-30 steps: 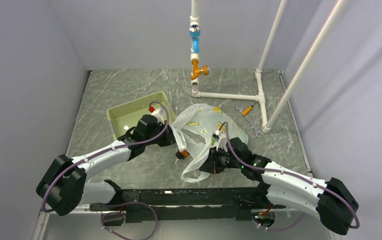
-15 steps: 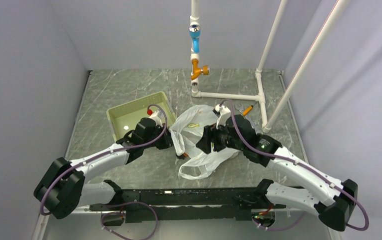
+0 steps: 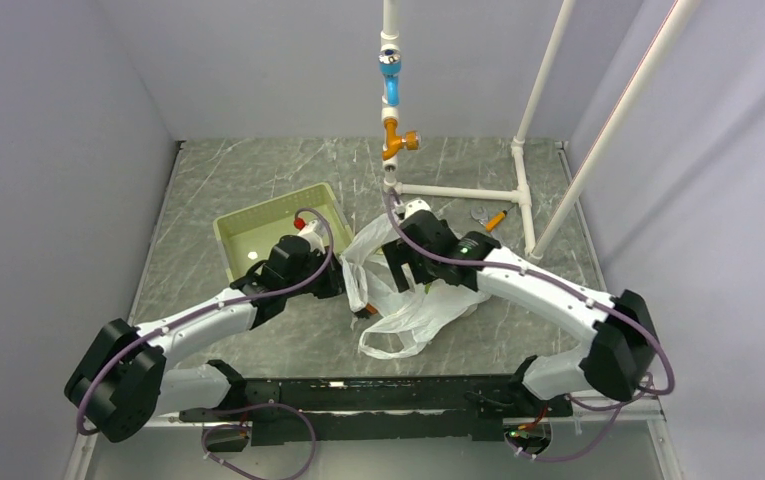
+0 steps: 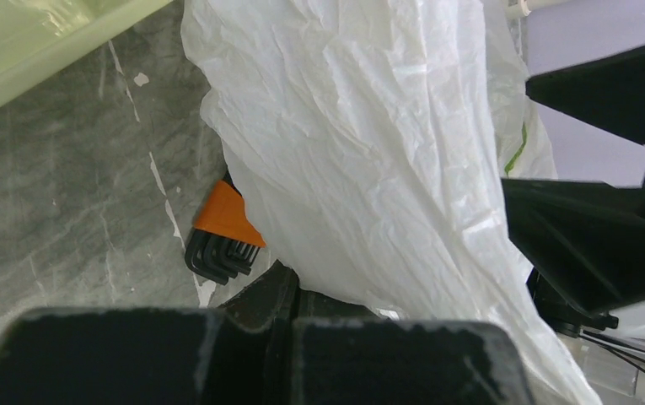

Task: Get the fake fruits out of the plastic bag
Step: Adjust the plastic bag at the center of the board.

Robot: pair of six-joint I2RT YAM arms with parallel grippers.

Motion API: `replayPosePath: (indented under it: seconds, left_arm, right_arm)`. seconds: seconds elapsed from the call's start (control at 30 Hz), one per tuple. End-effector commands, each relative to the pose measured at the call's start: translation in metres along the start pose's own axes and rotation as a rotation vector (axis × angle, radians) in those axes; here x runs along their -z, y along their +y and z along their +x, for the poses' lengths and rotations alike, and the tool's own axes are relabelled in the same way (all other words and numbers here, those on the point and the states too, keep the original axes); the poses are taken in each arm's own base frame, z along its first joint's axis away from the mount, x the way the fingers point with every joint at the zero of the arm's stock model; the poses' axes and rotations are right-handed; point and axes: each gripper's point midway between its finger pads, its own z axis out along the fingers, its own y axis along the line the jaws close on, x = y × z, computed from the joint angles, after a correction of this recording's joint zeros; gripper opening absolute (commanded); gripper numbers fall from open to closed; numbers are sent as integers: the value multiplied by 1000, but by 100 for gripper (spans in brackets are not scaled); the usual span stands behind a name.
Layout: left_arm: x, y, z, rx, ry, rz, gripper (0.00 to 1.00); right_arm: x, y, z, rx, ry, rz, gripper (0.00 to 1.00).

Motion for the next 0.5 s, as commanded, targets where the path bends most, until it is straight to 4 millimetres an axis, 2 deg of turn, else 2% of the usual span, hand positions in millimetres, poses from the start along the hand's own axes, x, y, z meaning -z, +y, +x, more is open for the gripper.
replayPosePath:
  seconds: [0.0,0.1,0.27,0.3,0.4,0.47]
  left_arm:
    - [6,-18,-8,-3,-20,59,0]
    - [7,-22,-9,-2,-18,65,0]
    - [9,-23,-10,7,-24,69,0]
    - [10,-23,-9,9,-22,70,0]
    - [13,-22,-7,14,-29,78,0]
    - [14,-19,-6,17,-37,71,0]
  right_arm:
    - [-4,-12,-21,70,-17,162,99]
    - [-16,-13,-18,104,-9,259,99]
    - [-28,-32,-13,62,-37,395,95]
    - [-27,-33,-14,51,-48,399,89]
    - [-15,-30,-23,19,-113,352,51]
    - [-3,-29,-29,1,-171,303,42]
